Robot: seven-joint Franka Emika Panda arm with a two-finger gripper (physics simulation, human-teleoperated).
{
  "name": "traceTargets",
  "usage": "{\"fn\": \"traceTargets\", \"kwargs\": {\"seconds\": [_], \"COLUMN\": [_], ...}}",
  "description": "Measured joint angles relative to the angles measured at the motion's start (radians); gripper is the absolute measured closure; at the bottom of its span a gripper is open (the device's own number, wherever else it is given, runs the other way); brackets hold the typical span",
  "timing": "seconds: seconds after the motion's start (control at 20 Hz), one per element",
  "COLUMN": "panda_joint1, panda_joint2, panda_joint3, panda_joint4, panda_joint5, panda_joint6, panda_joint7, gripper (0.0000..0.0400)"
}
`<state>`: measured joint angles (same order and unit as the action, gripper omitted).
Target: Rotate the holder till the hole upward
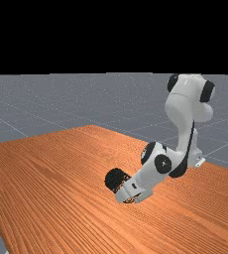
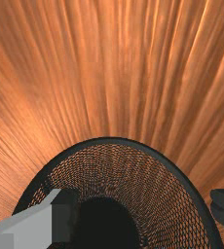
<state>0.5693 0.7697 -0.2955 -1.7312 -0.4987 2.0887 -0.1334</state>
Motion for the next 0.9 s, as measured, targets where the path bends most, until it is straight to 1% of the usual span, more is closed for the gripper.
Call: {"fn": "traceTargets", "kwargs": {"seconds": [0.05, 0.15, 0.25, 0.3, 0.35, 0.45, 0.5, 0.55, 0.6, 0.65, 0.7, 0.75, 0.8, 0.85, 0.9], "panda_joint1": [-0.012, -0.017, -0.023, -0.016, -0.027, -0.03, -0.035, -0.035, -0.032, -0.033, -0.033, -0.03, -0.032, -0.065, -0.078], "panda_joint2": [-0.003, -0.025, -0.031, -0.031, -0.034, -0.035, -0.034, -0.037, -0.043, -0.045, -0.047, -0.042, -0.05, -0.08, -0.102], "panda_joint3": [-0.004, -0.027, -0.035, -0.047, -0.04, -0.043, -0.041, -0.044, -0.05, -0.051, -0.052, -0.055, -0.054, -0.024, -0.014], "panda_joint4": [-0.008, -0.06, -0.074, -0.081, -0.082, -0.087, -0.082, -0.087, -0.101, -0.103, -0.105, -0.095, -0.104, -0.128, -0.14], "panda_joint5": [-0.003, -0.031, -0.039, -0.055, -0.044, -0.047, -0.044, -0.048, -0.062, -0.065, -0.067, -0.064, -0.063, -0.02, -0.001], "panda_joint6": [0.005, 0.07, 0.088, 0.095, 0.098, 0.104, 0.097, 0.105, 0.126, 0.131, 0.134, 0.115, 0.127, 0.156, 0.162], "panda_joint7": [-0.018, 0.017, 0.019, 0.039, 0.019, 0.018, 0.006, 0.01, 0.018, 0.016, 0.015, 0.023, 0.024, -0.03, -0.056], "gripper": [0.0, 0.0, 0.0, 0.0, 0.0, 0.0, 0.0154, 0.0249, 0.0307, 0.0342, 0.0364, 0.0379, 0.0387, 0.0392, 0.0395]}}
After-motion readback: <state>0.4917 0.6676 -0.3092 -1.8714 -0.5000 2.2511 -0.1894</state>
